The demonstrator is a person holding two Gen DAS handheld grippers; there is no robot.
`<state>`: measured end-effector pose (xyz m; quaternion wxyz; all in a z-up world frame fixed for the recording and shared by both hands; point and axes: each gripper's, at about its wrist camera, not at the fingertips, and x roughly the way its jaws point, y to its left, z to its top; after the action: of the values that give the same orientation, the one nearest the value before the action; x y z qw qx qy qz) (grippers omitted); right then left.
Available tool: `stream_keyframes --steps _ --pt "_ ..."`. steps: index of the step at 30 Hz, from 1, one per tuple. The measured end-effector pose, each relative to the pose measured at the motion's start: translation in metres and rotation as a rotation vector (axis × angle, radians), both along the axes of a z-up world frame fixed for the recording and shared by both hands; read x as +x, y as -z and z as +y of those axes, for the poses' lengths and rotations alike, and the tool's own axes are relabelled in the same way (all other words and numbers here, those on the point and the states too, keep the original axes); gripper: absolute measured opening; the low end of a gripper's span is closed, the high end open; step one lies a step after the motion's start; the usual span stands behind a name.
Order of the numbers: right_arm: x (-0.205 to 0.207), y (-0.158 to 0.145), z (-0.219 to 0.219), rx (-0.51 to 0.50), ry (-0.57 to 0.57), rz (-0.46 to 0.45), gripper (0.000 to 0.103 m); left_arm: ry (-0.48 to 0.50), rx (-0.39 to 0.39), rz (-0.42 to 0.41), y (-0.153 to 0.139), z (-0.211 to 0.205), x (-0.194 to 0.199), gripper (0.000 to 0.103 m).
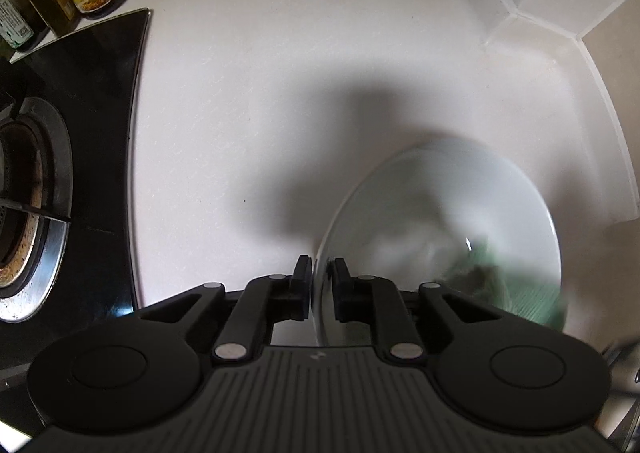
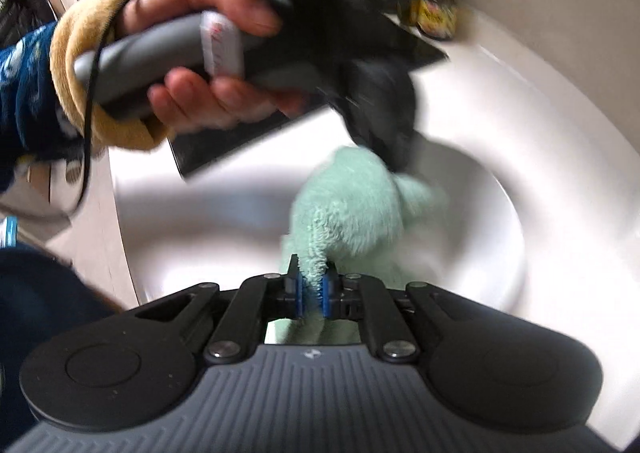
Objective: Clean bowl
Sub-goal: 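Lift the towel out of the bowl with the right gripper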
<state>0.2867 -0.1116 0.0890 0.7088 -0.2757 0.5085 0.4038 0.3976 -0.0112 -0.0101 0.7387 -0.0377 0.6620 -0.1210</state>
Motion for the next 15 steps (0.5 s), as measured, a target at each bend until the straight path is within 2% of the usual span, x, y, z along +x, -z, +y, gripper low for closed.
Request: stream_keyframes --steps 3,4,5,6,7,8,12,13,15 --pt "0.013 -0.01 -0.019 -0.11 0.053 -0.051 0.006 0.015 -0.016 -0.01 0.002 0.002 -0.002 0.011" --pt "0.022 -0.014 -0.023 -0.147 0.09 -0.099 0.006 0.025 -0.013 -0.02 0.002 0.0 -0.004 0.011" --pt "0.024 -0.013 -0.026 -0.15 0.095 -0.11 0.006 0.036 -0.009 -0.03 0.002 -0.001 -0.006 0.011" --pt "0.034 -0.015 -0.022 -0.158 0.112 -0.206 0.006 0.045 -0.006 -0.039 0.001 -0.002 -0.007 0.01" --pt "0.037 -0.016 -0.02 -0.146 0.109 -0.245 0.006 0.049 -0.005 -0.044 0.001 -0.002 -0.009 0.01" --pt "0.042 -0.014 -0.016 -0.109 0.095 -0.313 0.006 0.049 -0.007 -0.044 0.001 -0.002 -0.009 0.009" --pt "0.054 0.007 0.007 -0.041 -0.035 -0.353 0.006 0.045 -0.026 -0.045 0.001 0.003 -0.011 0.009" --pt "0.053 0.013 0.022 -0.063 -0.069 -0.359 0.006 0.044 -0.027 -0.047 0.001 0.004 -0.012 0.01" --pt "0.052 0.027 0.021 -0.109 -0.112 -0.346 0.005 0.042 -0.021 -0.056 0.0 0.004 -0.015 0.011"
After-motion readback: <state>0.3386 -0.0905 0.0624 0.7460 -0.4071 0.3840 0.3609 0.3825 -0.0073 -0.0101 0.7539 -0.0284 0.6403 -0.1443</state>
